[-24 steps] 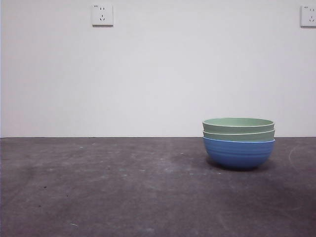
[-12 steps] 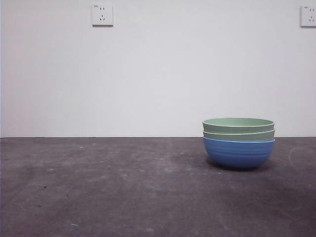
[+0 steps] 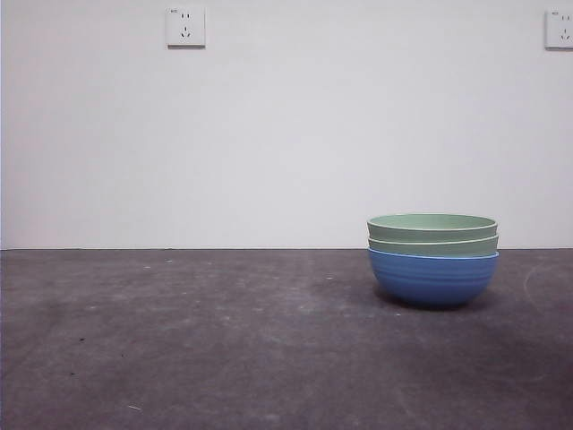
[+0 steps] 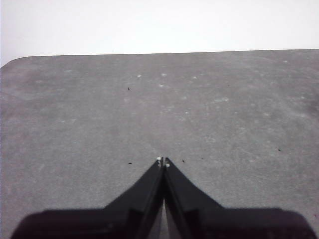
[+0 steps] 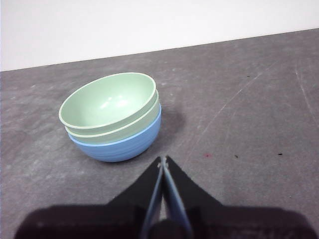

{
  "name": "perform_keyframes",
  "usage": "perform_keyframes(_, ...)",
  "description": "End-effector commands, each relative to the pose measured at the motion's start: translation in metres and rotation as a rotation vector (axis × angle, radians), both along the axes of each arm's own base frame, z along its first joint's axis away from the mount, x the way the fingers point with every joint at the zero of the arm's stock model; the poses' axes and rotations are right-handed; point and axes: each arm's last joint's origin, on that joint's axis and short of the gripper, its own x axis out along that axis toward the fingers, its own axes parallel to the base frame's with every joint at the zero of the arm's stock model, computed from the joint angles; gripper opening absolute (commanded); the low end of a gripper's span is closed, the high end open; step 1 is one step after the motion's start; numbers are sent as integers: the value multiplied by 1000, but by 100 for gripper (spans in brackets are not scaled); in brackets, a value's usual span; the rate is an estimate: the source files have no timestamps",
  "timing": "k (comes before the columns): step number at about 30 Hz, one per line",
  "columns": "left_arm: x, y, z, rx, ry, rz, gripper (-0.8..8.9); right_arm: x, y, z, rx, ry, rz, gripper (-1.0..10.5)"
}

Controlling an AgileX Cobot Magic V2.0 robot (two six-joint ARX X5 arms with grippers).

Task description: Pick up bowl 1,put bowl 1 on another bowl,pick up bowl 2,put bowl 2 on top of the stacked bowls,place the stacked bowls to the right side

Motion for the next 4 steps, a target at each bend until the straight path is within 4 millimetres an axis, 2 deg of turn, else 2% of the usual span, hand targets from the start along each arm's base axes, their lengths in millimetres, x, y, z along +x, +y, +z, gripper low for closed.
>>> perform_keyframes(1,0,1,-5,-10,13,8,-4,0,0,-5,5,16,-1,3)
perform_keyframes(4,0,1,-5,-10,13,8,-4,0,0,-5,5,16,-1,3)
